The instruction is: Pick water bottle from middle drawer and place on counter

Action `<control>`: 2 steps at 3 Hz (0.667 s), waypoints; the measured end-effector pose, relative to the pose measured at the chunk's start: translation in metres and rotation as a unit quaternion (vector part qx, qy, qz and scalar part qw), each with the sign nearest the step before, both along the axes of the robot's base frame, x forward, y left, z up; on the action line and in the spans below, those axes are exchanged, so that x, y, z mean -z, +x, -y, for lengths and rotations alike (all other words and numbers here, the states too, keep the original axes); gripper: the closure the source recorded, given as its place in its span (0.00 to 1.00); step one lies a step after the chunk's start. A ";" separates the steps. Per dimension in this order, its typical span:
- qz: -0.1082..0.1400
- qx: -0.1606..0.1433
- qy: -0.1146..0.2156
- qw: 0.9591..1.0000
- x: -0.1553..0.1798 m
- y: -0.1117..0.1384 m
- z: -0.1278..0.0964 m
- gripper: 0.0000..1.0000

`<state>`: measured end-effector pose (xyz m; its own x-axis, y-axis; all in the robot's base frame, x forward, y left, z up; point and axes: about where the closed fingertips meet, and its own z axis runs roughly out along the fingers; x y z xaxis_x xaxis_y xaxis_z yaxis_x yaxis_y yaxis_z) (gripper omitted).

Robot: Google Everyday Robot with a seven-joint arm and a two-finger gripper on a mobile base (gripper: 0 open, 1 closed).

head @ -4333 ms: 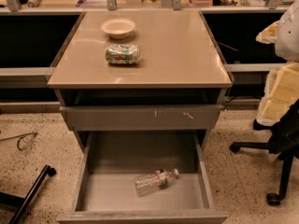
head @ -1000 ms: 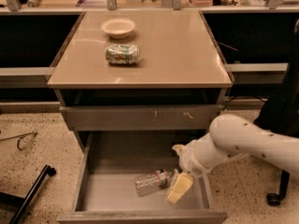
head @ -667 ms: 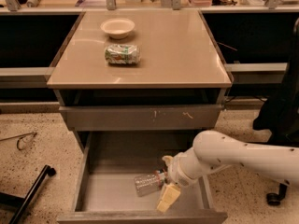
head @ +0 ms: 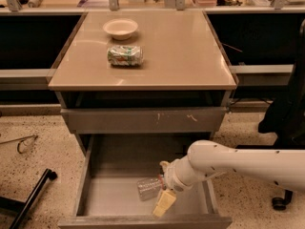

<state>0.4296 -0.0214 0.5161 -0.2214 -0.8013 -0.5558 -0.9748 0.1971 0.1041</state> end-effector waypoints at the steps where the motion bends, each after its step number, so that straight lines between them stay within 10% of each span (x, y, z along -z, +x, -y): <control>1: -0.014 -0.012 0.028 0.999 0.018 0.007 -0.010 0.00; 2: -0.023 -0.033 0.092 0.995 0.045 0.033 -0.032 0.00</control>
Offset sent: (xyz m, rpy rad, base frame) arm 0.0754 0.0575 -0.0840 0.3606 0.0694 0.1110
